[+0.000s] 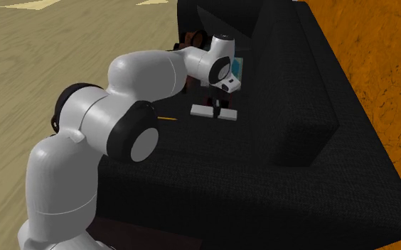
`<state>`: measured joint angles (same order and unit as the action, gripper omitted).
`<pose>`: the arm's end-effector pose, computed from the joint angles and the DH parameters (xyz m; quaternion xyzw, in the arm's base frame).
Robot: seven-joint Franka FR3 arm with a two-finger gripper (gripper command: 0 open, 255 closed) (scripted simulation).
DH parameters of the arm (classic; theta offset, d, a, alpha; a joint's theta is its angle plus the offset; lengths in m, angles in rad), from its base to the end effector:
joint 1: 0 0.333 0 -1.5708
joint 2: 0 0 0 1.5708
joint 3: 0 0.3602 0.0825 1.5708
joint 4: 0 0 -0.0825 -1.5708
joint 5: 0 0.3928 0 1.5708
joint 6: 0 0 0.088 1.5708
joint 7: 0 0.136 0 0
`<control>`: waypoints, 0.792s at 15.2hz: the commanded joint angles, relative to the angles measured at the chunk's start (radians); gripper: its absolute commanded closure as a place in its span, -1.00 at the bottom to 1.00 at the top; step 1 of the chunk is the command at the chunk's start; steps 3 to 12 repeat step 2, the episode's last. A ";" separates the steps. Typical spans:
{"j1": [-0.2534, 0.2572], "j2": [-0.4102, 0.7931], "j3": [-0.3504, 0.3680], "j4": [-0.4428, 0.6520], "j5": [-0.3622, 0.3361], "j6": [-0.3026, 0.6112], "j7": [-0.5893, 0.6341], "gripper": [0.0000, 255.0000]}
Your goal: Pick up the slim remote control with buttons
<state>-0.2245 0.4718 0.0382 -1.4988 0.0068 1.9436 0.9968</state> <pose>0.7024 -0.1360 0.4013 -0.8281 0.5603 0.0169 0.0056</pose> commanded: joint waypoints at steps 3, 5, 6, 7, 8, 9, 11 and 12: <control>0.000 -0.005 0.000 0.009 0.000 -0.015 0.000 1.00; 0.000 -0.005 0.000 0.009 0.000 -0.015 0.000 1.00; 0.000 -0.005 0.000 0.009 0.000 -0.015 0.000 1.00; 0.000 -0.005 0.000 0.009 0.000 -0.015 0.000 1.00; 0.000 -0.005 0.000 0.009 0.000 -0.015 0.000 1.00; 0.000 -0.005 0.000 0.009 0.000 -0.015 0.000 1.00; 0.000 -0.005 0.000 0.009 0.000 -0.015 0.000 1.00; 0.000 -0.005 0.000 0.009 0.000 -0.015 0.000 1.00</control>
